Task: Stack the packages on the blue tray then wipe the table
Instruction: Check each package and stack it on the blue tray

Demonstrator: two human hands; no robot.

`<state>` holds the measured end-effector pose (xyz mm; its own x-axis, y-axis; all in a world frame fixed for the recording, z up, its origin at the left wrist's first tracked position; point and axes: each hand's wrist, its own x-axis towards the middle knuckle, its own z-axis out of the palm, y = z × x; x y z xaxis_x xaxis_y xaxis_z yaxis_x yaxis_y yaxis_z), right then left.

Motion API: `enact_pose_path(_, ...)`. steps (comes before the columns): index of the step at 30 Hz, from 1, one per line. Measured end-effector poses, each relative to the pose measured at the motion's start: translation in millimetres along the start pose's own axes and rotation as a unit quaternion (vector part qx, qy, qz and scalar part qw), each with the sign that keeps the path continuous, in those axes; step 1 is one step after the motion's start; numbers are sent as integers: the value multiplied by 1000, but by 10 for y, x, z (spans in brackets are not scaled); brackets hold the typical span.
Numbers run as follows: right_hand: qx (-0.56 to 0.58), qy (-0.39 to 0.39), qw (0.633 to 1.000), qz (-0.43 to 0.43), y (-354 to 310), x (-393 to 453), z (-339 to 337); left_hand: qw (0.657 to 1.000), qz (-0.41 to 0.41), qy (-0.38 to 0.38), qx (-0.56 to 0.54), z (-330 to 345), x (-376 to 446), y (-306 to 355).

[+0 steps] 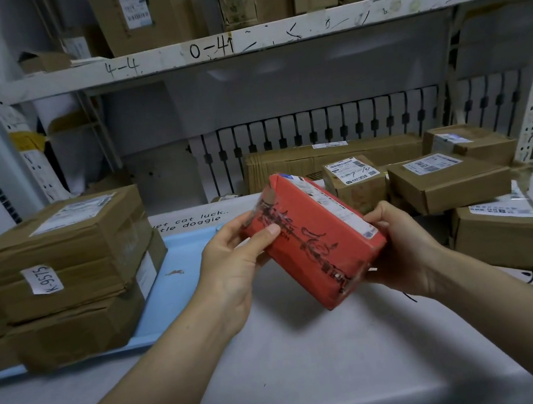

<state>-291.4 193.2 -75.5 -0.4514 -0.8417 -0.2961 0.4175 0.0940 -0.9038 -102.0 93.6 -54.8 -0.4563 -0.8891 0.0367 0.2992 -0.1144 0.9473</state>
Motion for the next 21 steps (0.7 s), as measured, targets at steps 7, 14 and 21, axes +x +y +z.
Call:
enact_pose_path(7, -9, 24, 999, -25, -9, -32, -15, 1000, -6, 20, -1, 2, -21, 11)
enact_pose_path(14, -21, 25, 999, -39, 12, -71, 36, 994, -66, 33, 86, -12, -28, -53)
enact_pose_path(21, -30, 29, 998, -47, 16, -101, 60, 984, -77, -23, 156, 62, -93, 9)
